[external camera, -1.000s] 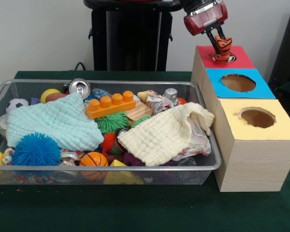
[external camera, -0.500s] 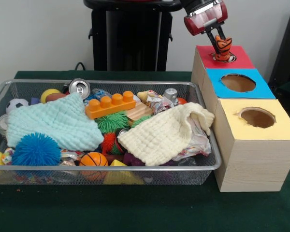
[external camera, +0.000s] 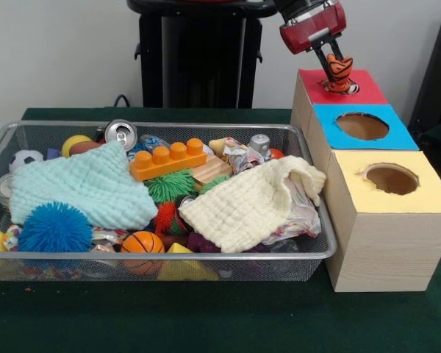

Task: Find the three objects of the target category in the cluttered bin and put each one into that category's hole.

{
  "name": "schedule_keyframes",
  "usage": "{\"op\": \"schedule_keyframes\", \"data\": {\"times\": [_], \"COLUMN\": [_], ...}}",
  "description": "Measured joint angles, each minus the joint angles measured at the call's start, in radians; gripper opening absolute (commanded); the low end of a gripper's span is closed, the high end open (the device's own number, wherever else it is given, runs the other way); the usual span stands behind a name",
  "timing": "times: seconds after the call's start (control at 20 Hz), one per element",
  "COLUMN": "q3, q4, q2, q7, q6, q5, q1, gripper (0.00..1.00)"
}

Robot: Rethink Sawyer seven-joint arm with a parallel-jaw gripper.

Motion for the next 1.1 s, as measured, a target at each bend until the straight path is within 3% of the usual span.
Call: {"op": "schedule_keyframes", "data": {"times": [1.1], "q3": [-0.004], "q4": [0.001], "q2": [0.0], "q7": [0.003], "q6": [0.0], "q5": [0.021], "q1": [0.003], "gripper": [0.0]}}
